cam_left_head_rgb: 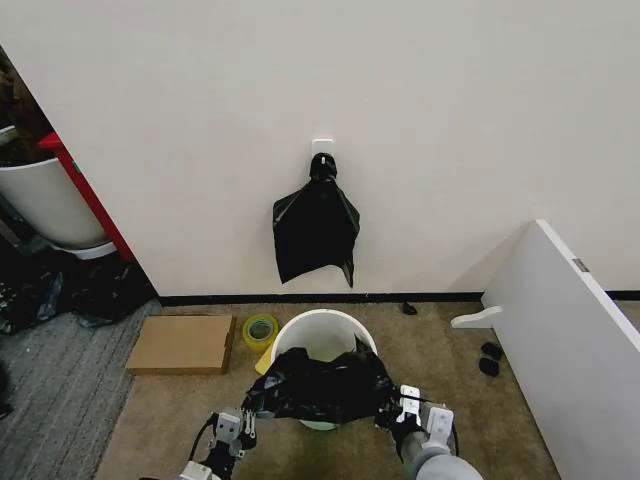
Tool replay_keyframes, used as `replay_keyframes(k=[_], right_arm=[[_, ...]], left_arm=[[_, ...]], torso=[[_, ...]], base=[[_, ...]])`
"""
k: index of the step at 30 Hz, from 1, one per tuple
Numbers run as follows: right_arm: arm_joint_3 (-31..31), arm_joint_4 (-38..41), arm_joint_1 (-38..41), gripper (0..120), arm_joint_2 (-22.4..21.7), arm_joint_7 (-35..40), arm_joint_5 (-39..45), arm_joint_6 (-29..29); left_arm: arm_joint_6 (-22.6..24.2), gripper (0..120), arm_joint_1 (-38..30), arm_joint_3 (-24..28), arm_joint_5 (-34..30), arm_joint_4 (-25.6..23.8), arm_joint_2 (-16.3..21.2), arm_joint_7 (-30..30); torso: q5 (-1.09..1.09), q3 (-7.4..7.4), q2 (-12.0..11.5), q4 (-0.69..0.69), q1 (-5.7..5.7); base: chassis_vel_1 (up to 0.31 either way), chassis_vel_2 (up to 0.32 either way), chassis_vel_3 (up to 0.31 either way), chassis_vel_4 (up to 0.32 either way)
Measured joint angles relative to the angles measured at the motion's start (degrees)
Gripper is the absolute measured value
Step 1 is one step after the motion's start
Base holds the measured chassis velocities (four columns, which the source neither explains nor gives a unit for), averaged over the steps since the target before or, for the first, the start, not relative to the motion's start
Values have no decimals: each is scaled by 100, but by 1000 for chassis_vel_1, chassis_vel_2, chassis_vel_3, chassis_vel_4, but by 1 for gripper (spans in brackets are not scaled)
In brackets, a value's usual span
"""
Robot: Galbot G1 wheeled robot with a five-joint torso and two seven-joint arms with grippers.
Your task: Place the garbage bag over the trash bin.
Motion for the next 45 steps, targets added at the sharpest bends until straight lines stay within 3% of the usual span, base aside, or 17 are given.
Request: replay_keyframes(k=[20,27,30,35,39,41,43,45], right_arm=[[-141,-390,329,0,-37,-99,-342,-228],[-138,-303,260,0,-74,-150,-420,-195],[-126,-134,76,1,-141,-242,-503,-151],[-128,233,-431,23,-298,-439,-815,39],[-127,479,-769,33,-405,-598,-1136,125],[-125,649,-981,44,-474,-659,-1410,229],[-123,686,-1028,48,-491,-690,-1480,272],[-105,859,-1227,58,-558,-850,-1719,459]], left_arm=[[376,0,-587,83,-72,329,-36,-151],[384,0,-530,19,-84,197,-37,-198],[384,8,-317,-60,-84,16,9,-170],[360,30,45,-184,-10,-306,20,-83],[360,41,198,-214,10,-449,51,-28],[403,51,360,-247,72,-559,103,24],[411,52,403,-260,92,-579,114,42],[405,65,626,-440,162,-669,135,90]], torso=[[0,0,0,0,0],[0,0,0,0,0],[1,-1,0,1,0],[1,-1,0,0,0],[0,-1,0,-1,0],[1,-1,0,-1,0],[1,-1,0,0,0],[0,-1,0,0,0]], base=[[0,0,0,0],[0,0,0,0],[0,0,0,0],[0,0,0,0],[0,0,0,0],[0,0,0,0],[0,0,0,0],[0,0,0,0]])
